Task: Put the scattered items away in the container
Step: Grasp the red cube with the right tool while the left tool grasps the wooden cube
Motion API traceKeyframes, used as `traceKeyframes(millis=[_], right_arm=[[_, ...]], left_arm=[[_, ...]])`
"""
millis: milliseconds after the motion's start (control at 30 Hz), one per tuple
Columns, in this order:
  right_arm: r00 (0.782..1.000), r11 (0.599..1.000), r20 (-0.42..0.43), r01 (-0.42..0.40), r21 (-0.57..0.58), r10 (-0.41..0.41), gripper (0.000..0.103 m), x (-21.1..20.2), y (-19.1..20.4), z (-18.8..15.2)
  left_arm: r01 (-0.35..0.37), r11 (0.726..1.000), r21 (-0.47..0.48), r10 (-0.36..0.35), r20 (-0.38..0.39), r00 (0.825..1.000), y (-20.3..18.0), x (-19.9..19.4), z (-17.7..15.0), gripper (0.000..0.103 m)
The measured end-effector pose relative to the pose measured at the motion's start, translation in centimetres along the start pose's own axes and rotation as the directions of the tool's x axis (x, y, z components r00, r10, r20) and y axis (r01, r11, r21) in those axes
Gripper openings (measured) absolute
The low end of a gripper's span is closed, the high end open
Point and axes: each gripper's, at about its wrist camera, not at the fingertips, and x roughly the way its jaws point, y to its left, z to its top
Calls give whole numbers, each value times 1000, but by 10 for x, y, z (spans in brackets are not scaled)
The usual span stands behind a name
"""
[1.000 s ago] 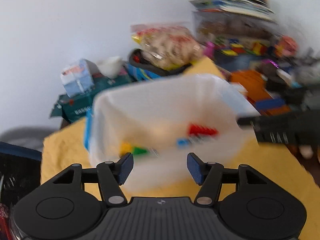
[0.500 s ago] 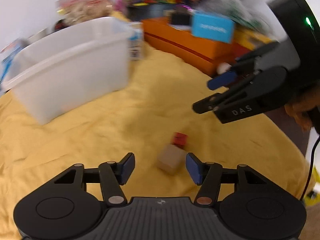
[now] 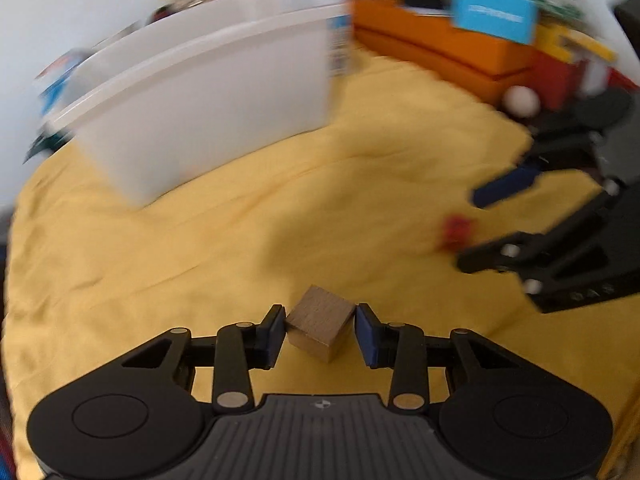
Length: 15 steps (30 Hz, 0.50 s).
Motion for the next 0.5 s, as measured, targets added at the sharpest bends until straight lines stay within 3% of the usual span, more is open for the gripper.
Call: traceKeyframes(millis=[133, 167, 200, 267, 400, 500], right_arm=[[1000, 999, -18, 13, 31, -12, 48, 14, 4, -1], [1000, 999, -22, 8, 36, -7, 44, 14, 4, 0], [1000, 999, -27, -1, 40, 2, 33, 14, 3, 0], [999, 999, -42, 0, 43, 1, 23, 12, 5, 1], [998, 999, -57, 18, 26, -17, 22, 7, 10, 5], [999, 999, -33, 41, 9, -40, 22, -3, 10, 18]], left_arm=[[-13, 998, -68, 12, -4, 1000, 20, 2, -3, 42], [-13, 997, -74, 13, -4, 1000, 21, 4, -4, 43], [-14, 997, -77, 14, -4, 1000, 20, 6, -5, 43], [6, 996, -90, -7, -2, 1000, 20, 11, -9, 42], [48, 992, -117, -44, 33, 998, 26, 2, -11, 41], [33, 998, -60, -26, 101, 995, 30, -21, 8, 41]])
